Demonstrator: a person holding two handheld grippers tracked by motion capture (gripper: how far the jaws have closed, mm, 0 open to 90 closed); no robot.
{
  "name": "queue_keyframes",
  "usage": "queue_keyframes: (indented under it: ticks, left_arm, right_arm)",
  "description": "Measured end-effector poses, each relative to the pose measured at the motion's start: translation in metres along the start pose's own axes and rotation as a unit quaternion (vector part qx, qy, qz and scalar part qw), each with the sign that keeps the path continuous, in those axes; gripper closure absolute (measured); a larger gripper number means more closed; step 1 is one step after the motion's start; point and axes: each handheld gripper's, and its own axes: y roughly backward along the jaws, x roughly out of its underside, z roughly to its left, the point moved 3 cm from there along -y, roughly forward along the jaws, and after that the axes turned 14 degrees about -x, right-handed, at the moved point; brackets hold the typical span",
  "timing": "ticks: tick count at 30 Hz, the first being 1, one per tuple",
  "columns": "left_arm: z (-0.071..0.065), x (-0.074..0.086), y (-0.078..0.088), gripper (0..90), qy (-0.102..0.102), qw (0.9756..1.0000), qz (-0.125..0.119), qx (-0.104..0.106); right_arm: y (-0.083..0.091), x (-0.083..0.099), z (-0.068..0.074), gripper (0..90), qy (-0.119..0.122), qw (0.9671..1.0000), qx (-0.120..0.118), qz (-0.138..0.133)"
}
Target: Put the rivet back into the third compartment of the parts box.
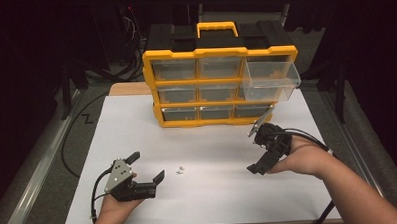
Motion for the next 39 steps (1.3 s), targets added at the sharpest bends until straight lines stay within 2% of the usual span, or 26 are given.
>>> queue_keyframes:
  ticks: [4,9,11,14,20,22,29,32,35,39]
  left_arm:
    - [0.001,0.000,0.000,0.4,0.001,1.0000,-0.001,-0.001]
    - [0.000,0.000,0.000,0.4,0.003,1.0000,0.000,0.001]
    - [0.000,0.000,0.000,0.4,0.002,1.0000,0.000,0.000]
    - [0.001,0.000,0.001,0.5,0.004,1.0000,-0.001,0.001]
    - [0.000,0.000,-0.001,0.4,0.001,1.0000,0.000,0.002]
    - [0.000,0.000,-0.001,0.4,0.002,1.0000,0.000,0.002]
    - [0.001,0.000,0.001,0.4,0.007,1.0000,-0.002,0.000]
    - [0.002,0.000,0.001,0.4,0.007,1.0000,-0.001,0.000]
    - [0.002,0.000,0.001,0.5,0.007,1.0000,-0.003,0.001]
    - [0.002,0.000,0.001,0.4,0.005,1.0000,-0.003,0.003]
  right_arm:
    - [-0.033,0.002,-0.002,0.1,0.005,0.9999,-0.014,0.007]
    - [-0.068,-0.004,0.001,0.2,0.017,0.9993,-0.033,0.011]
    - [-0.078,-0.010,0.004,0.2,0.018,0.9989,-0.041,0.009]
    - [-0.091,-0.020,0.009,0.6,0.036,0.9983,-0.046,0.008]
    - [-0.109,-0.049,0.028,5.8,0.071,0.9953,-0.066,0.000]
    - [-0.114,-0.061,0.033,9.7,0.085,0.9938,-0.071,-0.004]
    - [-0.127,-0.093,0.045,26.4,0.111,0.9893,-0.094,-0.016]
    - [-0.131,-0.104,0.047,34.8,0.120,0.9884,-0.091,-0.018]
    - [-0.133,-0.115,0.045,47.8,0.131,0.9869,-0.090,-0.030]
    - [-0.135,-0.127,0.043,63.9,0.135,0.9869,-0.082,-0.031]
